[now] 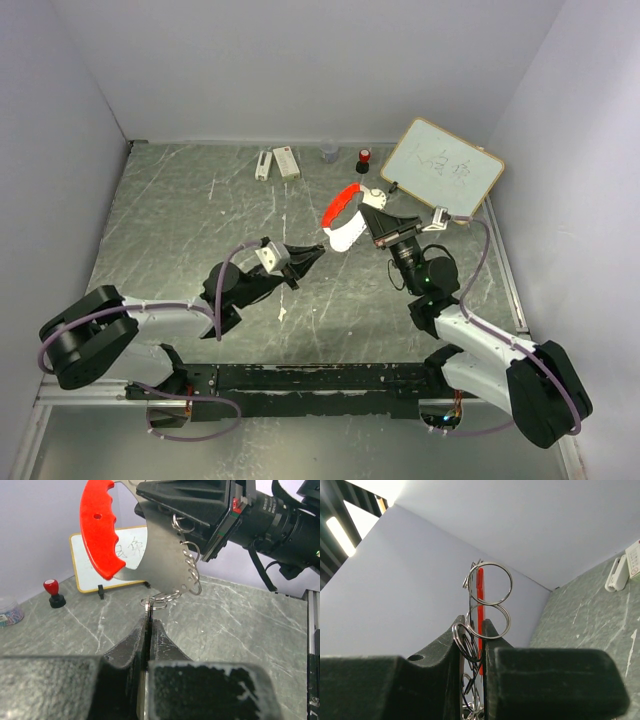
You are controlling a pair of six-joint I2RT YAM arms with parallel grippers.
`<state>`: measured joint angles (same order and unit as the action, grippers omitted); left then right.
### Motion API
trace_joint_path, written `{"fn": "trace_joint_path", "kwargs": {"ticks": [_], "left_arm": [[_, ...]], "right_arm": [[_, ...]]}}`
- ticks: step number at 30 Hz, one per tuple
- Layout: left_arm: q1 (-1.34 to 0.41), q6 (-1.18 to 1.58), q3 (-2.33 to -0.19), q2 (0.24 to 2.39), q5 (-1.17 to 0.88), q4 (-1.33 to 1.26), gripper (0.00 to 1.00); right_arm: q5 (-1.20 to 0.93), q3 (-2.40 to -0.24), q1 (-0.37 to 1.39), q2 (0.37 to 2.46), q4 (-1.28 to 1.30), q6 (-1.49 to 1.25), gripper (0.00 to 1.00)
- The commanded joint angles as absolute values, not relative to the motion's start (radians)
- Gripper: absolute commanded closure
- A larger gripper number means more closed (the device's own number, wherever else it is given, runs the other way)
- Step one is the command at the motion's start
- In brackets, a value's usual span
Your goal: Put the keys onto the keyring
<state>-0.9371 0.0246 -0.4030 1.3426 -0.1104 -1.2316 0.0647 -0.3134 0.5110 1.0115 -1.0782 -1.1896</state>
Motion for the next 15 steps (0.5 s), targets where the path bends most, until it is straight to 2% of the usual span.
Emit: {"fn": "trace_joint_path", "kwargs": {"ticks": [1, 15], "left_arm": [[-0.941, -0.005, -0.444, 1.297, -0.065, -1.172, 0.93], [-0.939, -0.127, -0.724, 1.234, -0.057, -0.627, 0.93]], "right_arm": [[0.087, -0.295, 0.471, 0.981, -1.099, -1.192, 1.0], [0.039, -0.242, 0.437, 1.031, -1.142, -1.206, 1.0]]}}
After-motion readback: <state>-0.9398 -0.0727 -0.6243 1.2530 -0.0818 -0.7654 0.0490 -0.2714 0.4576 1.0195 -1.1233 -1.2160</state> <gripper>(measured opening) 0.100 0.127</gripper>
